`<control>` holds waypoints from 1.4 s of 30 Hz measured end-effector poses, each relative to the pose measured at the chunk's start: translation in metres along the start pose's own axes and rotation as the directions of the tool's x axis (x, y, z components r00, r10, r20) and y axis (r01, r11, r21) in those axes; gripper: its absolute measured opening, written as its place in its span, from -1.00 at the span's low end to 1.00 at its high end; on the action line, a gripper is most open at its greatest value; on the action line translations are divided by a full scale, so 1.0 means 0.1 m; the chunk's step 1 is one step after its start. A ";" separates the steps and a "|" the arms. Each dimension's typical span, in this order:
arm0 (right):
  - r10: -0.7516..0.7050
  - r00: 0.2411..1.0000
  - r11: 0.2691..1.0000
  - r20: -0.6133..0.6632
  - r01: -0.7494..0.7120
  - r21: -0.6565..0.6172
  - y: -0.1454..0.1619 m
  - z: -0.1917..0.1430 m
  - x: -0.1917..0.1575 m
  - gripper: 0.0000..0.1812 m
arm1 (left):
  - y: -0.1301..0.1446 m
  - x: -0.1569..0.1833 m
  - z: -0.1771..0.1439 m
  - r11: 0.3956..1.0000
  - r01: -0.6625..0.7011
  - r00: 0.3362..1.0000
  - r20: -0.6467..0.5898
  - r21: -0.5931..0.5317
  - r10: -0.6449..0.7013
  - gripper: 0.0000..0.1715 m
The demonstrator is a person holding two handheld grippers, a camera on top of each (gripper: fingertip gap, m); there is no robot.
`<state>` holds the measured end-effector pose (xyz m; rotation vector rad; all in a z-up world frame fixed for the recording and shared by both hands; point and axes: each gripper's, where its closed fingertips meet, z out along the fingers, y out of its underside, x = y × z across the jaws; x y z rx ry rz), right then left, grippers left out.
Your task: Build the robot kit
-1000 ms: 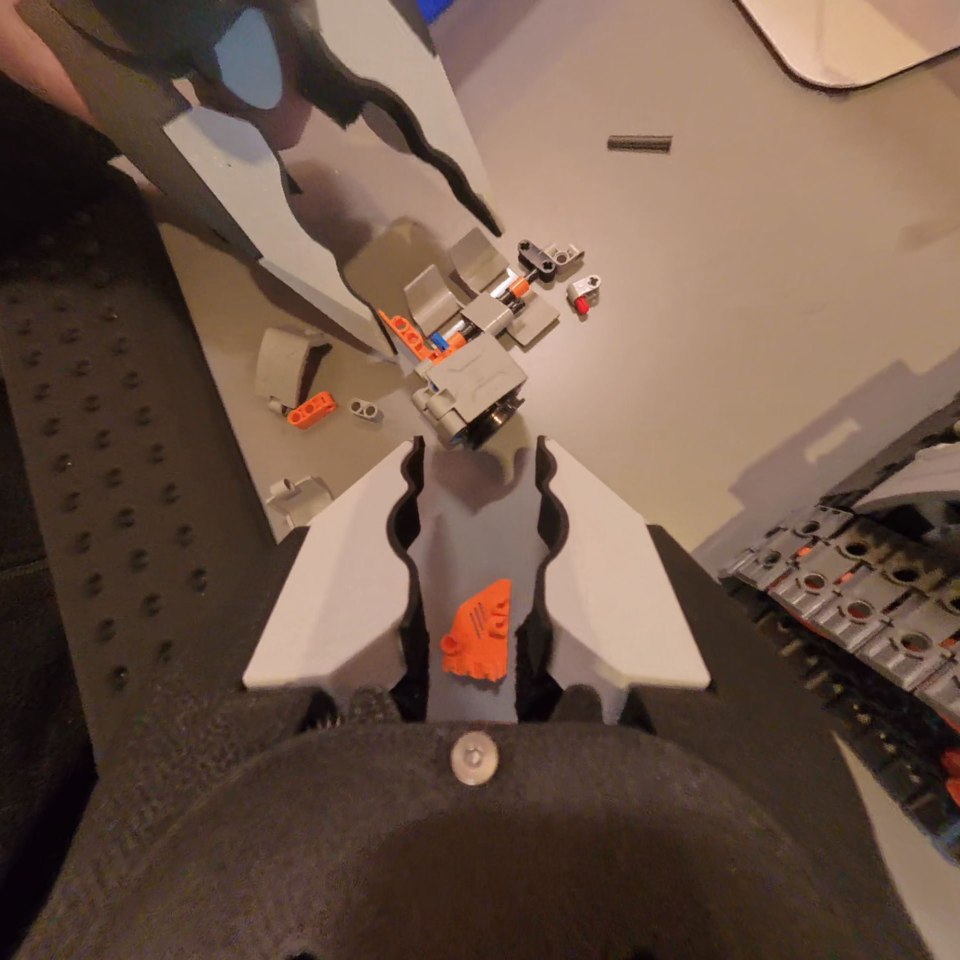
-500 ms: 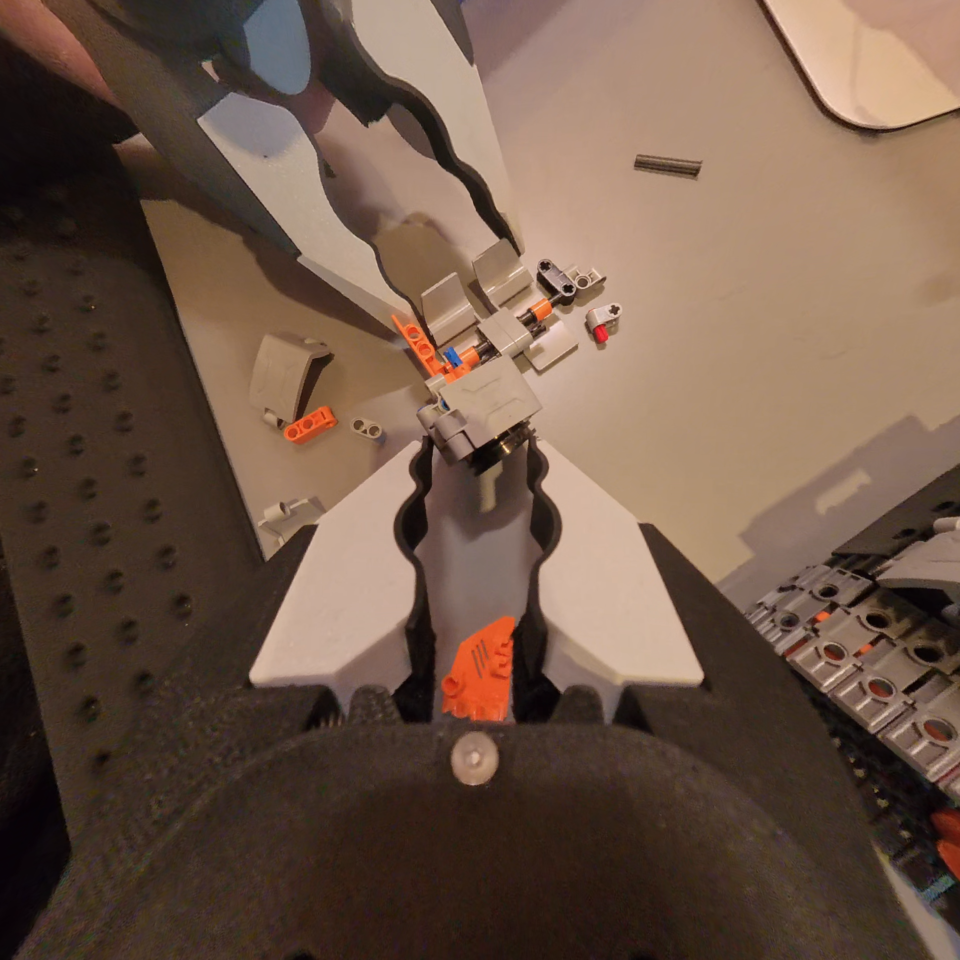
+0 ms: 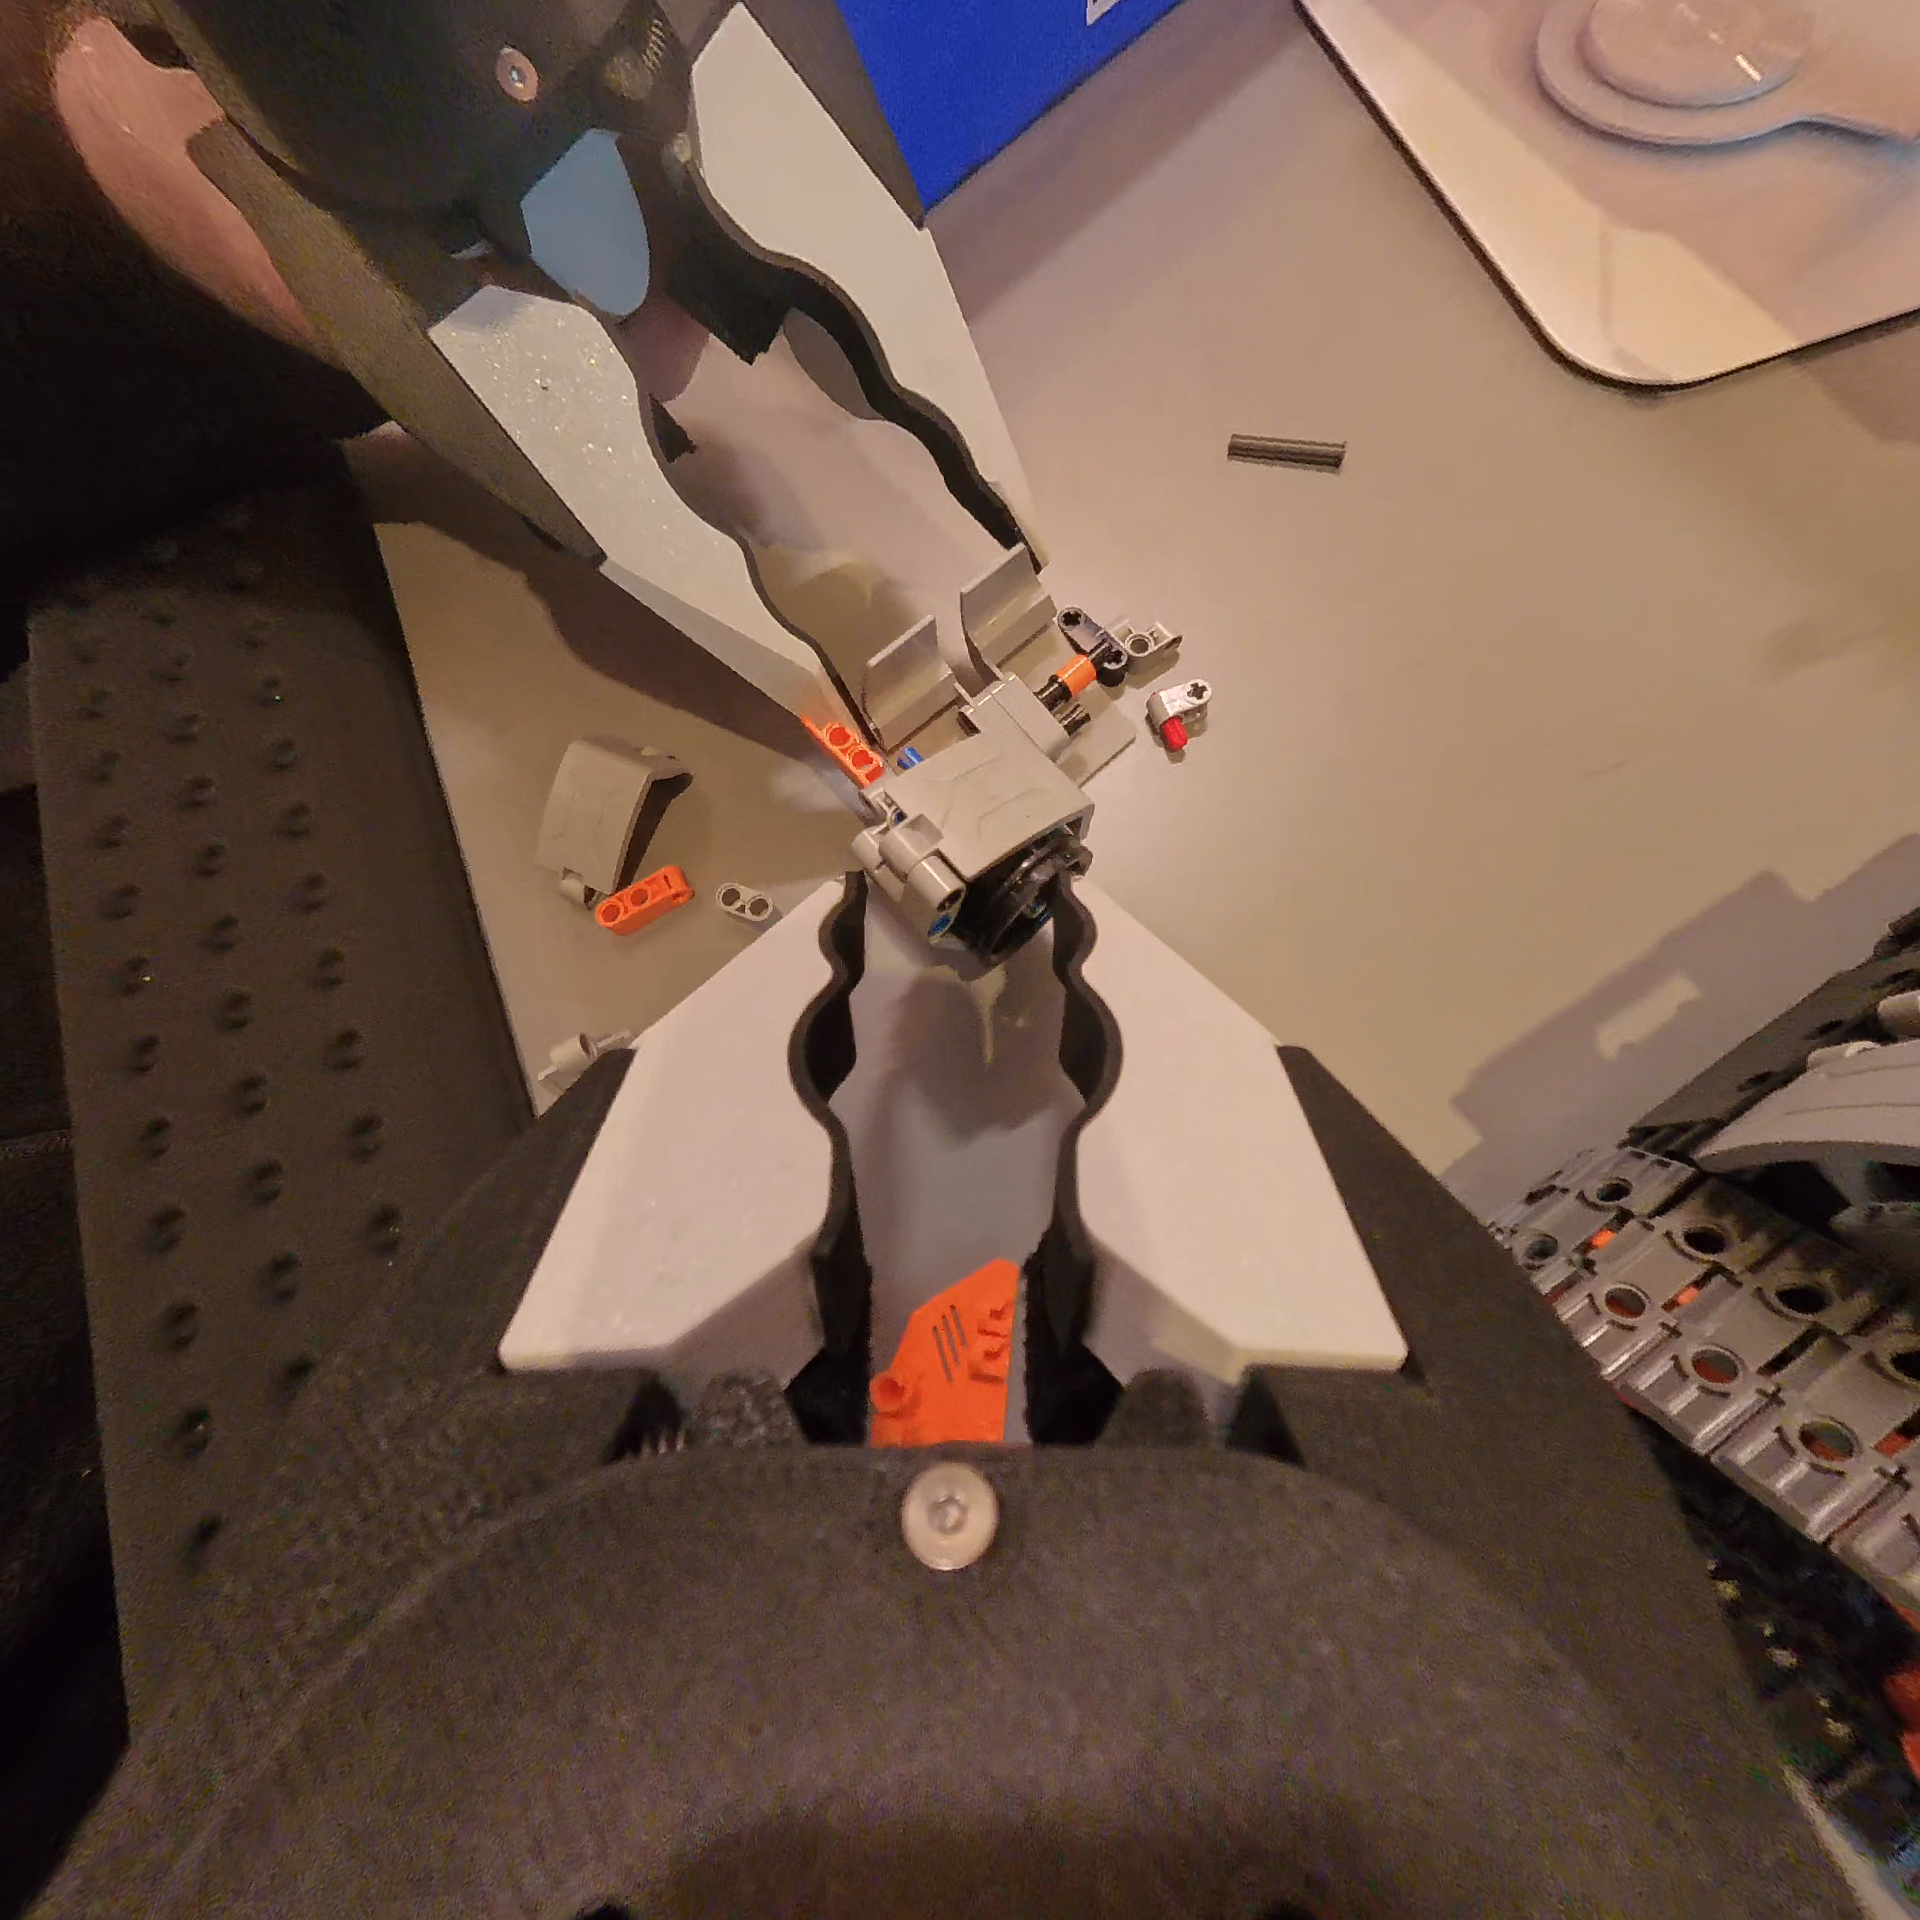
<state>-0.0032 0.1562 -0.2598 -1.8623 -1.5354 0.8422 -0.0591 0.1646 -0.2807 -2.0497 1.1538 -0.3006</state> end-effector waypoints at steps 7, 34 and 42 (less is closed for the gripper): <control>0.021 1.000 1.000 0.016 -0.021 0.011 0.02 -0.02 0.02 -0.60 | -0.02 0.00 0.03 1.000 -0.011 1.000 0.006 -0.011 0.011 -0.40; 0.035 0.999 0.997 0.037 -0.038 0.072 0.01 -0.15 0.05 -0.50 | -0.06 0.00 0.05 0.999 0.044 0.999 -0.026 0.021 -0.044 -0.39; 0.019 0.999 0.999 0.041 -0.020 0.045 0.07 -0.14 0.04 -0.52 | 0.12 0.12 0.16 0.997 0.038 0.994 -0.099 -0.072 -0.045 -0.70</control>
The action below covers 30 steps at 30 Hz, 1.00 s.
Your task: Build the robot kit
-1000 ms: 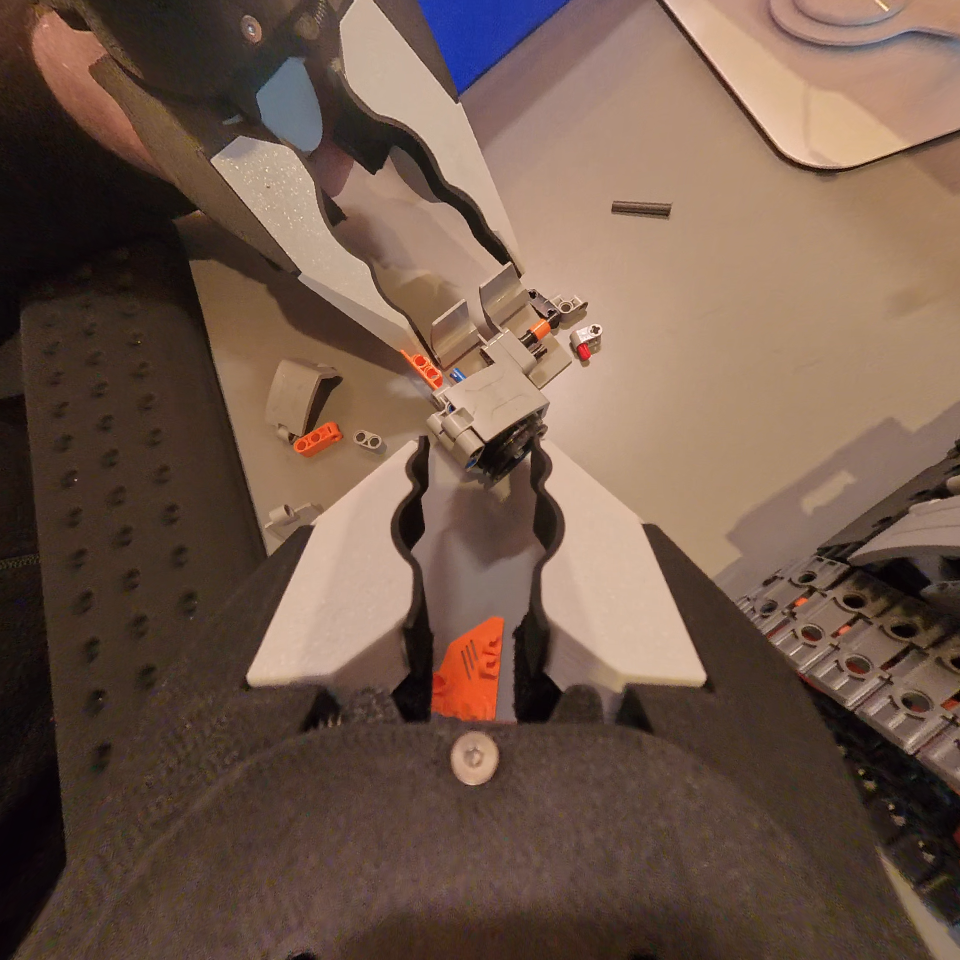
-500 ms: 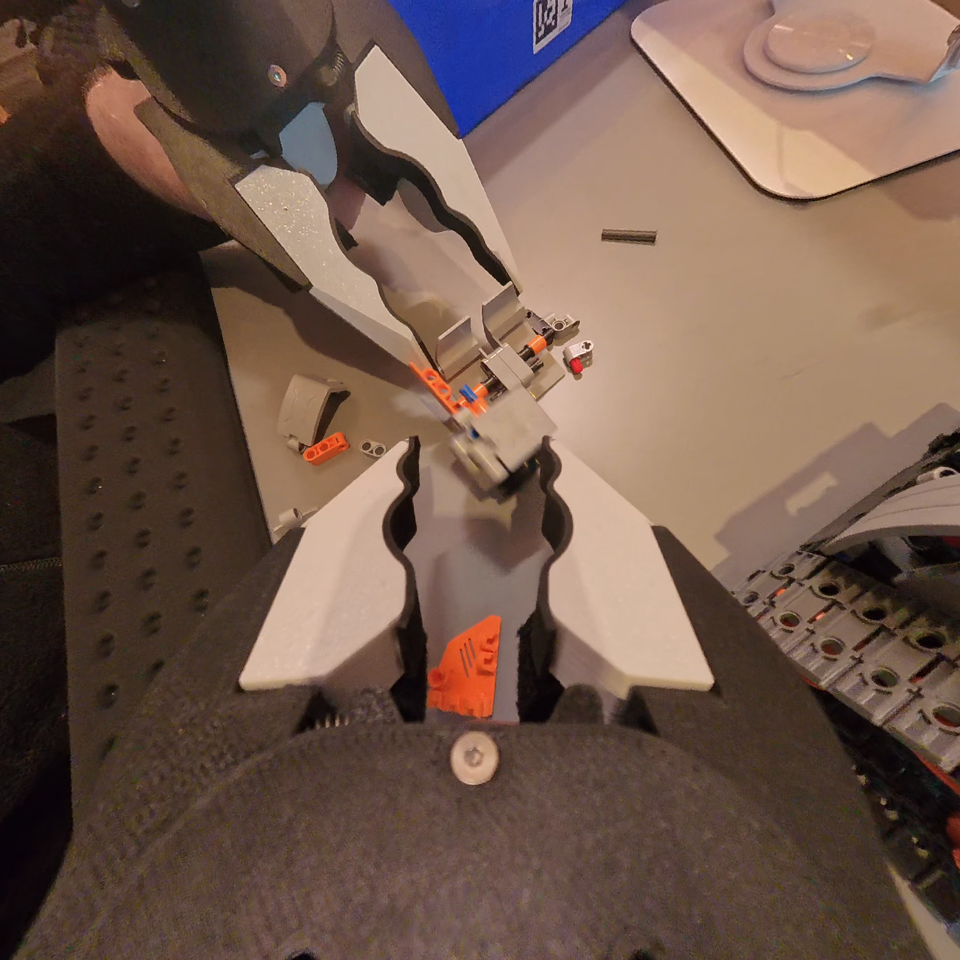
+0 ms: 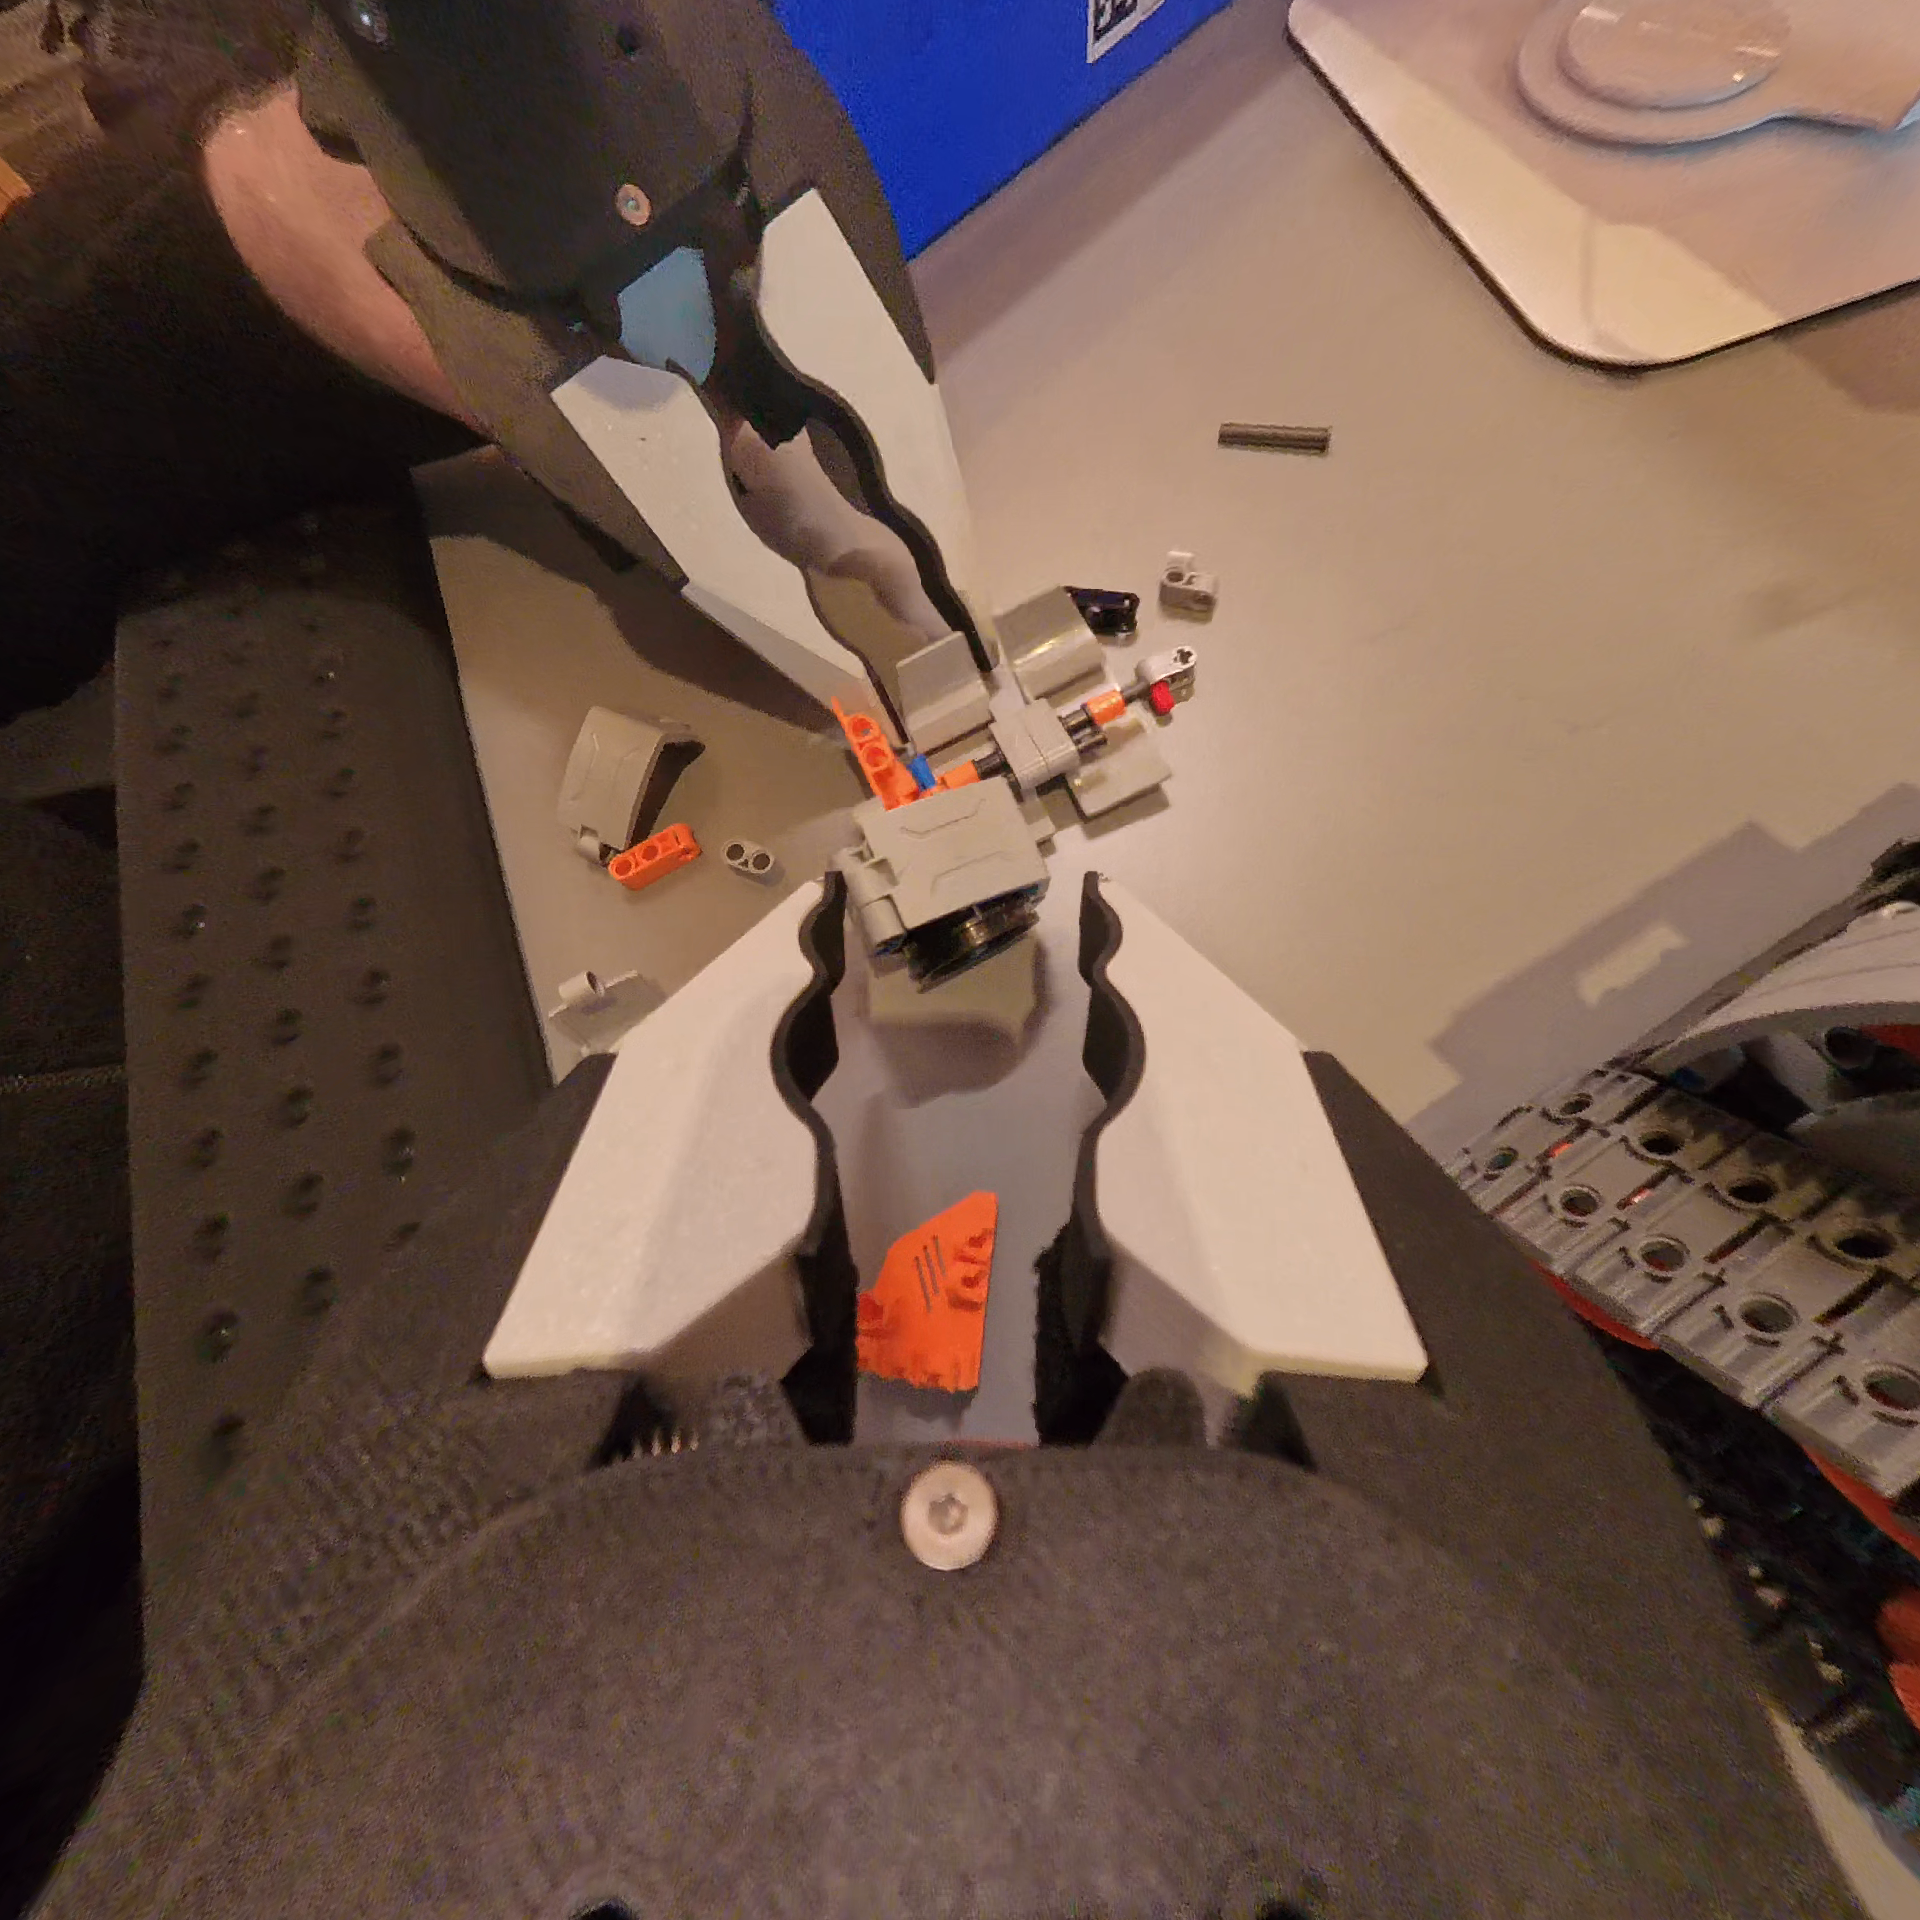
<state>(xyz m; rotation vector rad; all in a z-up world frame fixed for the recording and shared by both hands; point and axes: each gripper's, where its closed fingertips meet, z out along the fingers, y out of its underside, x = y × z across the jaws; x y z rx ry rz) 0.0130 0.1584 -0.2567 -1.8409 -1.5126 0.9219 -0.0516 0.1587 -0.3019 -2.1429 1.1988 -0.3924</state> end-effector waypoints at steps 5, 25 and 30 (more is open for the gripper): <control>-0.039 0.999 0.999 -0.032 0.038 -0.011 0.00 0.00 0.01 -0.52 | -0.01 0.00 0.02 1.000 0.005 1.000 -0.001 0.002 -0.005 -0.55; -0.080 0.997 0.996 -0.013 0.080 -0.050 0.02 -0.02 -0.12 -0.28 | 0.01 0.03 0.01 1.000 0.024 0.999 -0.029 0.005 -0.023 -0.49; -0.122 0.991 0.974 -0.050 0.110 -0.198 0.21 0.23 -0.09 -0.40 | -0.04 0.11 0.05 1.000 -0.018 0.999 -0.046 0.010 0.018 -0.50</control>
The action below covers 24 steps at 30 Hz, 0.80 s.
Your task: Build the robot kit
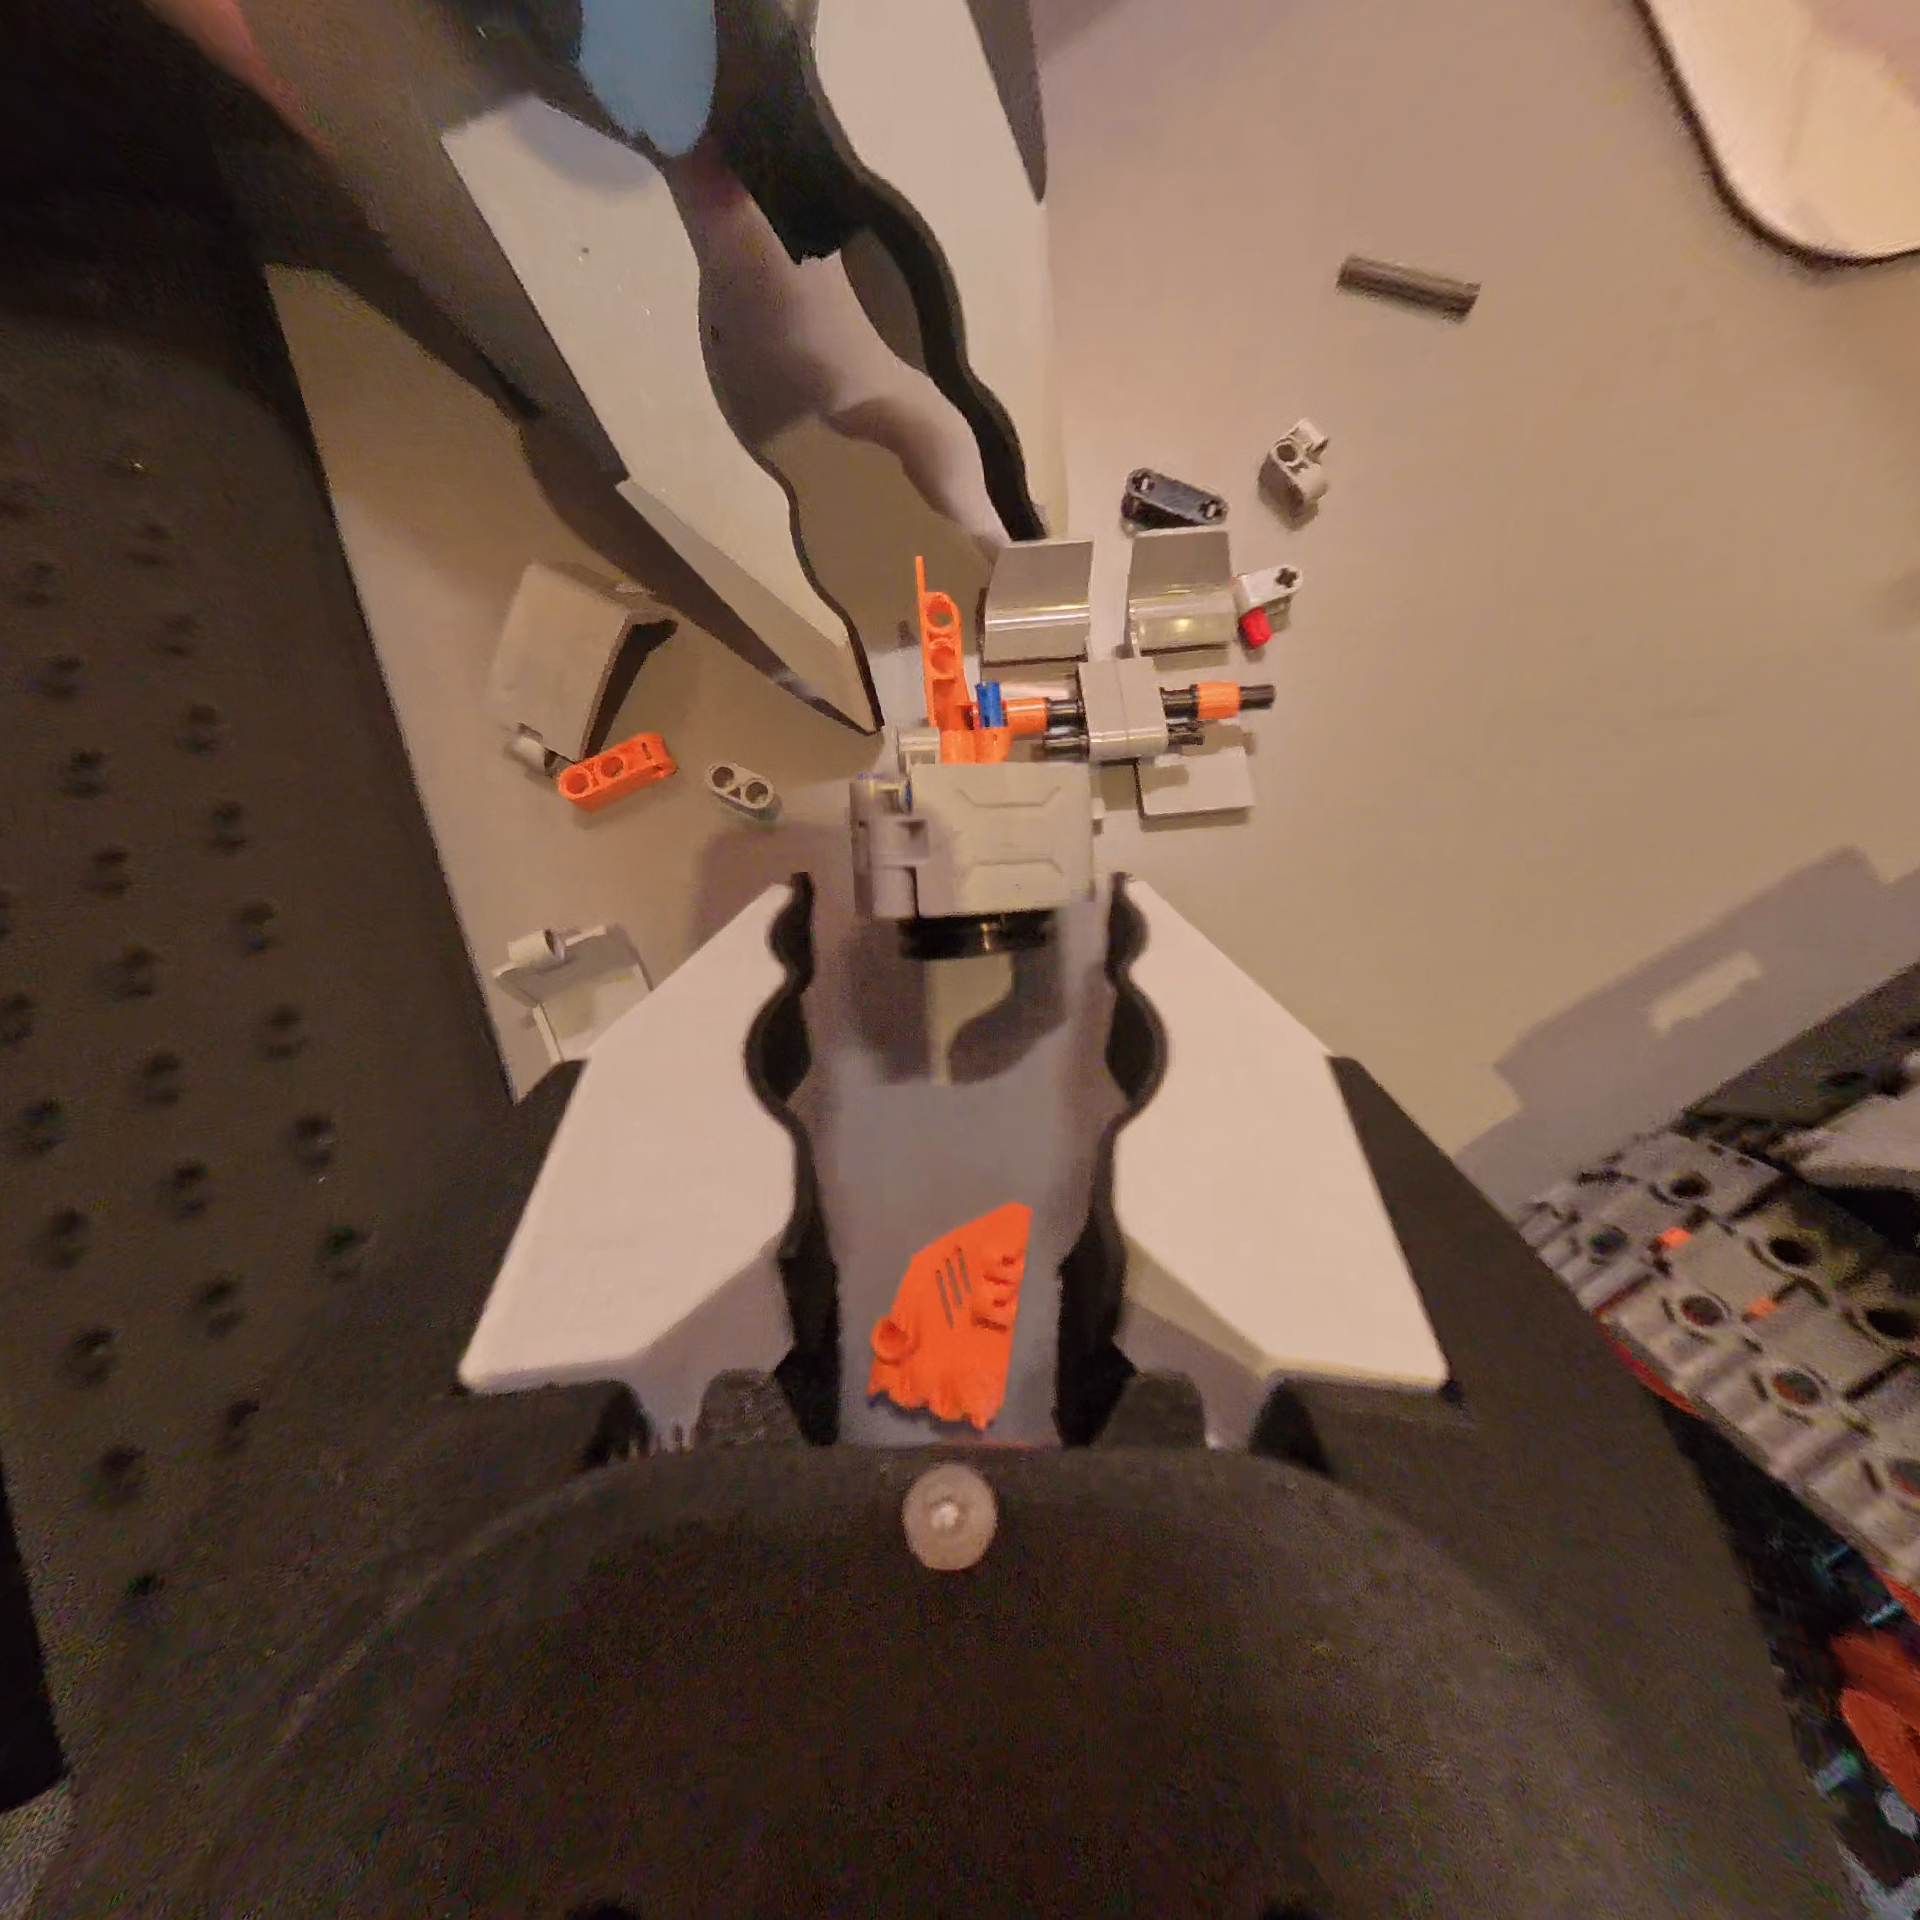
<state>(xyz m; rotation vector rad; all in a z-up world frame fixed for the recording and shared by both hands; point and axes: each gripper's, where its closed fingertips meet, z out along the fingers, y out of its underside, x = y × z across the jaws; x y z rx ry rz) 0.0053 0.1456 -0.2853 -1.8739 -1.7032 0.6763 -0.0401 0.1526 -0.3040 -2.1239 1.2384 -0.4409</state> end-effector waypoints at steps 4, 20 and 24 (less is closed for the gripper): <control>0.008 1.000 1.000 0.006 -0.008 0.011 -0.04 -0.01 0.01 -0.53 | 0.00 0.01 0.00 1.000 -0.007 1.000 -0.009 0.004 0.007 -0.52; 0.058 0.985 0.973 0.162 -0.019 -0.229 0.25 -0.13 0.05 -0.51 | -0.04 0.05 -0.05 0.997 -0.077 0.997 0.019 0.019 0.077 -0.43; 0.053 0.990 0.982 0.129 -0.028 -0.188 0.19 -0.21 0.09 -0.42 | 0.01 0.00 -0.06 0.998 -0.069 0.997 0.035 0.005 0.069 -0.38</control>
